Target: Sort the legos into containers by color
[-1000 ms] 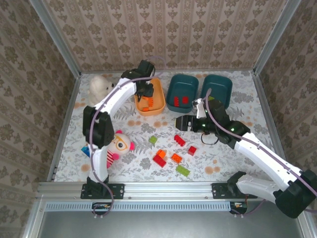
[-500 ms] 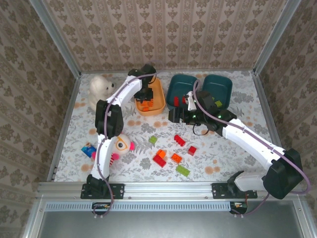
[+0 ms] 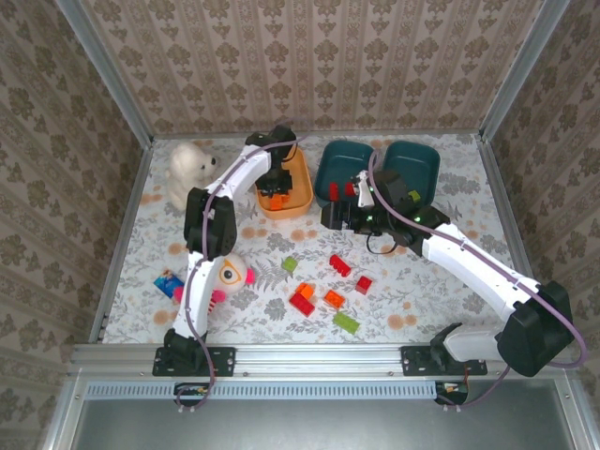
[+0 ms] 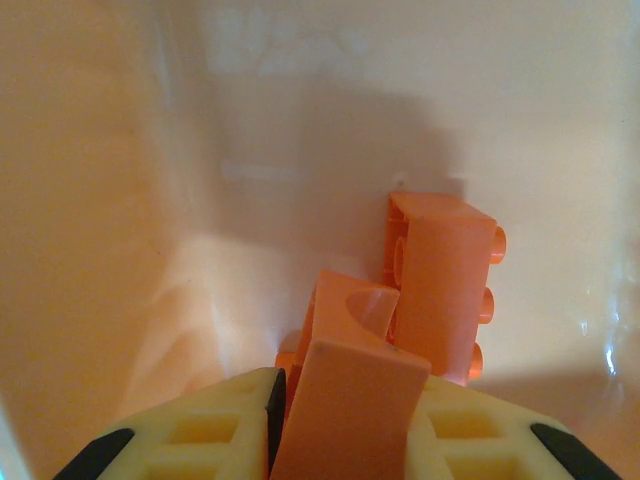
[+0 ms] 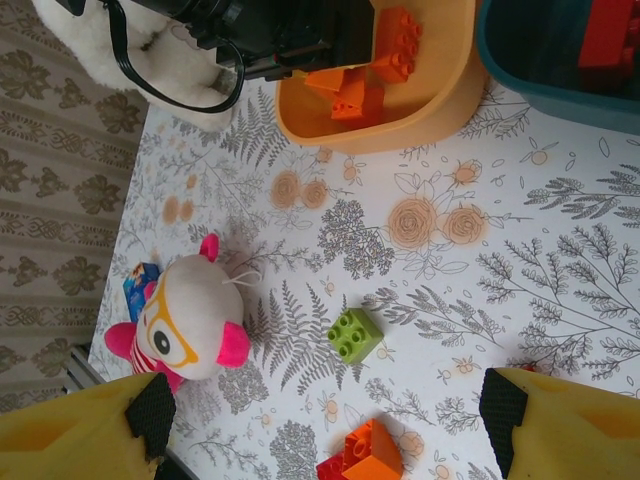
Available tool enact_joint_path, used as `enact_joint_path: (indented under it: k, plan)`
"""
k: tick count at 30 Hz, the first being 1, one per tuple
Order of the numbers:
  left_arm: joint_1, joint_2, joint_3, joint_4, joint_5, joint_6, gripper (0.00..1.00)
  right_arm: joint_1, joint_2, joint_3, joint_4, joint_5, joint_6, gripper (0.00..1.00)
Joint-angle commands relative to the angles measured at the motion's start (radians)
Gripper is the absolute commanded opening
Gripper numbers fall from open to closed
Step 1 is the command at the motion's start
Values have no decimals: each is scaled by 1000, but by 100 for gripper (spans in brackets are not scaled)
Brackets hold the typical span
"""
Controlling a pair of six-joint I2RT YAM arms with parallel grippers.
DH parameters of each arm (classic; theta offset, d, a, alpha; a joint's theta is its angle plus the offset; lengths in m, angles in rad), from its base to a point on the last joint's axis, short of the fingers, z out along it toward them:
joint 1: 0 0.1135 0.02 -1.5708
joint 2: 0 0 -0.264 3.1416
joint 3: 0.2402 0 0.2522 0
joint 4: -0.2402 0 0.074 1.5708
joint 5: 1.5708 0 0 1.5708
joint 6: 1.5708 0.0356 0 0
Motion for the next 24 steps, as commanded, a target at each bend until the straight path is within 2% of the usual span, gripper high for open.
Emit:
enact_joint_path:
  k: [1, 8, 16, 19, 24]
  plan:
    - [12, -2, 30, -34, 8, -11, 33, -6, -17, 14, -5, -4, 4, 83]
    - [11, -78, 31, -27, 7, -21, 51, -14, -48, 14, -68, 30, -39, 83]
    - [-2, -223, -9, 0, 15, -38, 54, -14, -84, 8, -205, 83, -115, 82]
    - [-15, -363, -149, 91, 19, -39, 54, -7, -92, 5, -289, 102, -174, 79]
    - [-43, -679, -551, 333, 62, -70, 55, 31, -58, -11, -402, 131, -259, 77]
